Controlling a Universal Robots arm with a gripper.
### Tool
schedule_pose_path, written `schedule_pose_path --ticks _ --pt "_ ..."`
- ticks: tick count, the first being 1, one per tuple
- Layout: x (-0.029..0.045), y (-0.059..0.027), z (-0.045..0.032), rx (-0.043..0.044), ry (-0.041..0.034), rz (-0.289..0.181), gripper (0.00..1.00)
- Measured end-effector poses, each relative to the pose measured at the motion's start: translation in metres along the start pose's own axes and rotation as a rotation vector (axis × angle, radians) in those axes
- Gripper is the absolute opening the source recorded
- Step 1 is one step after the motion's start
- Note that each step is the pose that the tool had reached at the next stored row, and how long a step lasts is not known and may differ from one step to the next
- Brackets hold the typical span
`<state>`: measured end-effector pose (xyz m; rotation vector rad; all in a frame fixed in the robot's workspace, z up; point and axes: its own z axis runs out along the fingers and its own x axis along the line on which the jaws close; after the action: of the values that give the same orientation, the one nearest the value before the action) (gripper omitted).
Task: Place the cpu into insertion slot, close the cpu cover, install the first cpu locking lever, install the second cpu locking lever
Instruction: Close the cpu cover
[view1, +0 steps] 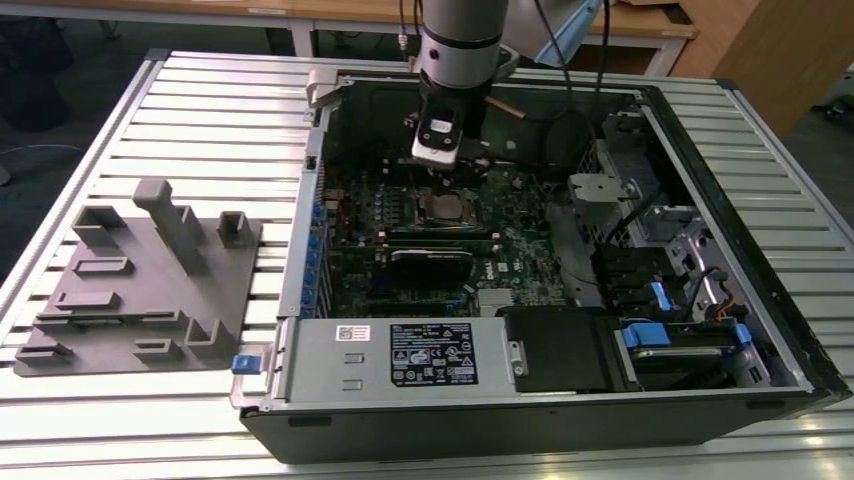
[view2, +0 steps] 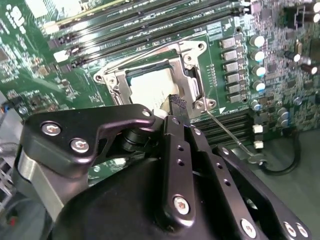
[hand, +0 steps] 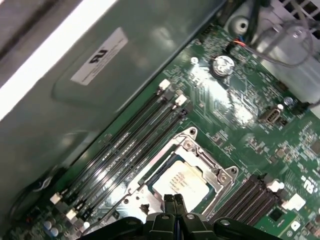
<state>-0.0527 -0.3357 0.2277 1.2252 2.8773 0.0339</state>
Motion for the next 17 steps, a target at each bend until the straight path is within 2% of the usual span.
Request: schedule_pose_path --ticks 17 --pt "0.0000 -0.0001 0.0020 -0.0012 0.0078 -0.308 0.11"
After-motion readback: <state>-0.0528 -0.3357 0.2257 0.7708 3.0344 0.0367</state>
